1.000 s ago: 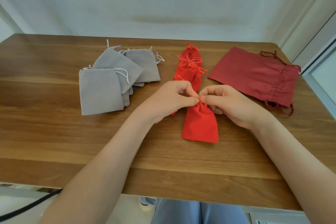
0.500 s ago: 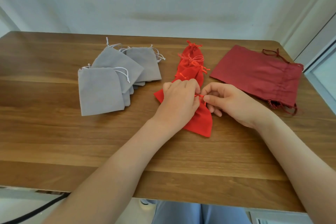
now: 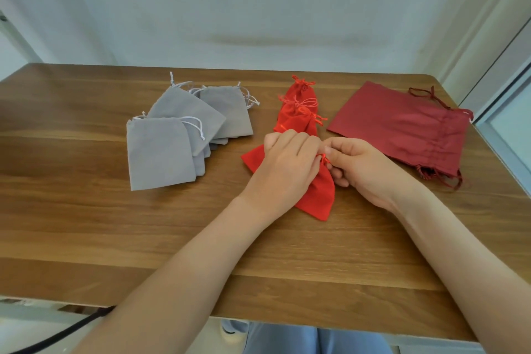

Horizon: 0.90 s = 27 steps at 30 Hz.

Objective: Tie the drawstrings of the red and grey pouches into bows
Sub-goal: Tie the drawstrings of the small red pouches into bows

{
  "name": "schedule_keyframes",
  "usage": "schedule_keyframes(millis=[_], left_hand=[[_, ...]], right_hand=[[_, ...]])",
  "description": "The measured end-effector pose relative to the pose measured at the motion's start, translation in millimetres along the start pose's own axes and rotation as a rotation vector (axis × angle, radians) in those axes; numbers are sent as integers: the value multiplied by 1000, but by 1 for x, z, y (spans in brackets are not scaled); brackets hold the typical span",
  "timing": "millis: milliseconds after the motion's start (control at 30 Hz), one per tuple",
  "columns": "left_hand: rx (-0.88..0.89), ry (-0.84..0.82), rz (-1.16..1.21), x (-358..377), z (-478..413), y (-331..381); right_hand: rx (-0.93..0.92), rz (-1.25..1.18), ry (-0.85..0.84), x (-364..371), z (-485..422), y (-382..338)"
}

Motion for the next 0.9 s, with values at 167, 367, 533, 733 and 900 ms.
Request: schedule_keyframes(millis=[167, 367, 533, 733, 900], left_hand=[[-20, 19, -25, -3, 1, -2], [-25, 94, -4, -6, 1, -4], [-164, 79, 191, -3, -1, -18], [-490, 168, 454, -4, 7, -50], [-545, 309, 379, -18, 13, -53]], right_hand=[[-10, -53, -13, -2, 1, -3], [-18, -98, 42, -7, 0, -5], [-24, -166, -29, 1, 0, -6], [-93, -159, -34, 2, -1, -13], [-141, -226, -44, 7, -2, -16]])
Point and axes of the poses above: each hand's wrist, its own z-axis away from the middle knuckle, its own x-axis out of the palm, y = z × x, the point moved 10 cm from there along -z, towards the middle knuckle
